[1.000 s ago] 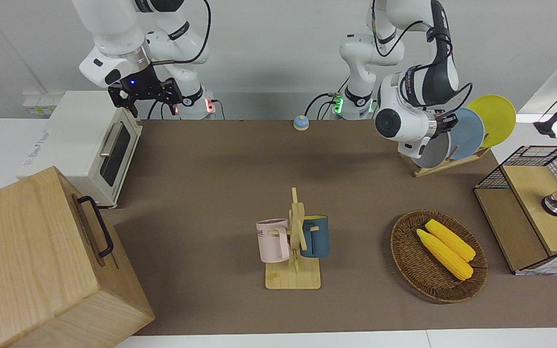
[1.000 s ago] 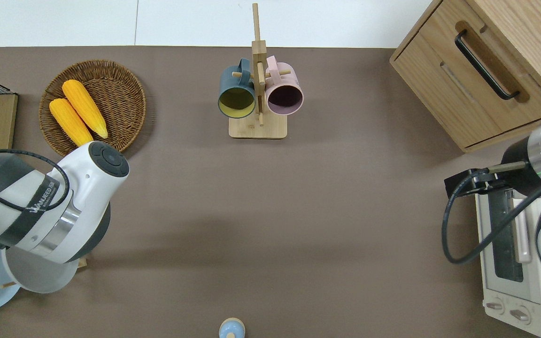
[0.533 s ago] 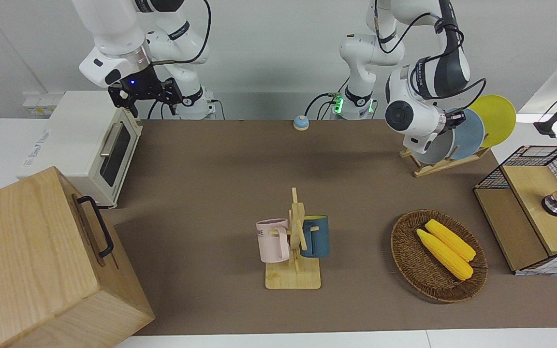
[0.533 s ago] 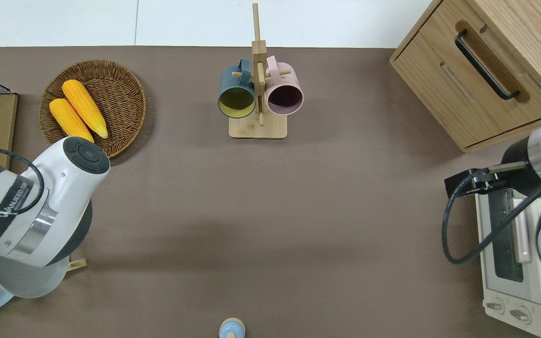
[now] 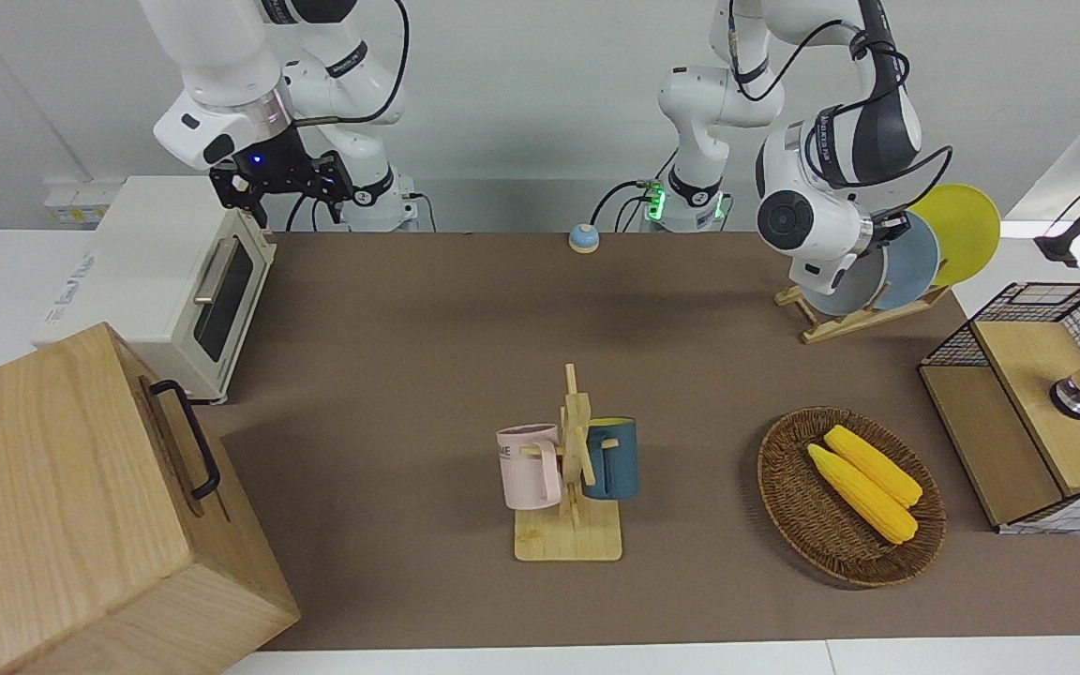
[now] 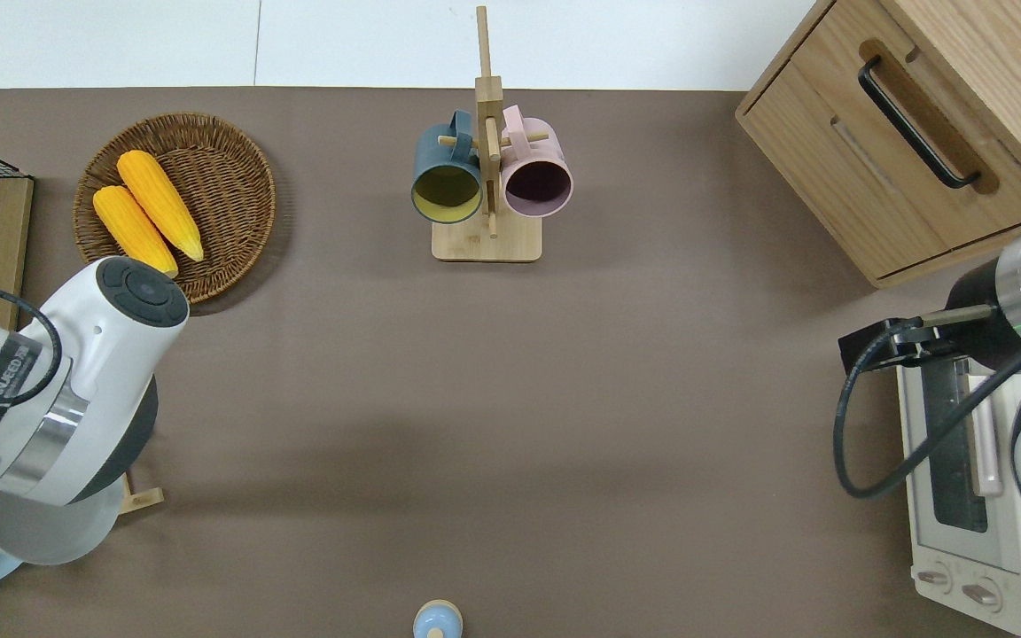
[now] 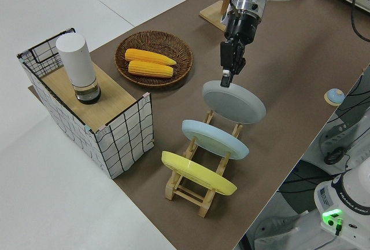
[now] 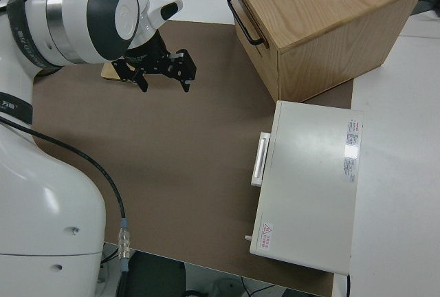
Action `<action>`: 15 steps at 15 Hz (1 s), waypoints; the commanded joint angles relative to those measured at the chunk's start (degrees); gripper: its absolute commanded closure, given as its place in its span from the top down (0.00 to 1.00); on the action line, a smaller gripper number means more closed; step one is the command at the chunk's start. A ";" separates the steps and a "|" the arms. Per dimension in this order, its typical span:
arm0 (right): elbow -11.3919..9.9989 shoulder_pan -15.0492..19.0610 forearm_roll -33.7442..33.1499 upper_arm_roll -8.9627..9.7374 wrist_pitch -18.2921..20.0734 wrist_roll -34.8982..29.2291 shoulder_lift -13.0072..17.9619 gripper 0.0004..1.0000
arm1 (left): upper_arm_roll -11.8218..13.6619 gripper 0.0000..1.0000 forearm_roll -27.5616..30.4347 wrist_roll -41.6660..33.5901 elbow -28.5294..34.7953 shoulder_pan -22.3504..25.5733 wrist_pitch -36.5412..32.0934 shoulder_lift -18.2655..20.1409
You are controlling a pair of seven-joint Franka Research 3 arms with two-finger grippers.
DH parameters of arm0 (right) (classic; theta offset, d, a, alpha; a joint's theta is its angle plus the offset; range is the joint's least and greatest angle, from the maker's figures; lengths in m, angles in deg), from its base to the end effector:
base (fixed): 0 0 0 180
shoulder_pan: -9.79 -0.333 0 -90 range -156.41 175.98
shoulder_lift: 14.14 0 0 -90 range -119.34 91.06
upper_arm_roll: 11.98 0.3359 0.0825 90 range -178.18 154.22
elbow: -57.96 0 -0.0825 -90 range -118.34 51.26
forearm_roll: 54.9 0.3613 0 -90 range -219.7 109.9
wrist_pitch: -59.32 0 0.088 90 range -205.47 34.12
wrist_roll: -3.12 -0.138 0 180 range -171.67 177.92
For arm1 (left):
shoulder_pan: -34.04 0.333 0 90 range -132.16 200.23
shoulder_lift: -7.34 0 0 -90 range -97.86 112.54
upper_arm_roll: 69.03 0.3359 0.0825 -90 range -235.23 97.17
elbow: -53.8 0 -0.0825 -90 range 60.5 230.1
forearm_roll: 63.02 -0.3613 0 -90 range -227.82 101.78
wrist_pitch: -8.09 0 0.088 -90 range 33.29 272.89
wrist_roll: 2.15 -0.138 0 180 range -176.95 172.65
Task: Pick gray plate from table and place it on lower plate rack with left arm
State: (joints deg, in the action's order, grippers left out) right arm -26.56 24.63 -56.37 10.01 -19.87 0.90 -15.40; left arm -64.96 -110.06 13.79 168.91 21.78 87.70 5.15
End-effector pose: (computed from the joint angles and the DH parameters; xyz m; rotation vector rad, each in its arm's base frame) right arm 0.5120 0.0578 0.6295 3.1076 0.1291 -0.1738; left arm 0.4726 0.0437 0.4534 -2.1500 -0.0011 0.5118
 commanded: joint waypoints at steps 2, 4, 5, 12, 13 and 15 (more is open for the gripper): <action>0.33 1.32 -0.37 1.21 0.62 -0.68 0.12 0.98 | -0.20 0.00 -0.24 5.14 1.08 0.31 1.16 -2.02; 0.41 1.32 -0.37 1.21 0.62 -0.68 0.12 0.98 | -0.29 0.00 -0.16 6.63 1.61 0.13 1.33 -2.38; 0.33 1.32 -0.37 1.21 0.62 -0.68 0.12 0.98 | -0.29 0.00 -0.16 7.25 1.79 0.13 1.60 -2.38; 0.33 1.32 -0.37 1.13 0.62 -0.68 0.12 0.98 | -0.29 0.69 -0.16 5.94 1.61 0.31 2.57 -2.91; 0.41 1.32 -0.37 1.21 0.70 -0.68 0.12 0.98 | -0.47 0.92 -0.16 5.94 1.61 0.31 2.56 -2.82; 0.41 1.32 -0.37 1.21 0.62 -0.68 0.12 0.98 | -0.47 0.99 -0.07 5.77 1.35 0.31 2.48 -2.29</action>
State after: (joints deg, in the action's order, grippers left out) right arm -26.56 24.63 -56.37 10.01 -19.87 0.90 -15.40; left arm -65.27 -110.07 19.93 169.87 21.80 89.41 1.71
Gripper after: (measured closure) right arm 0.013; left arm 0.454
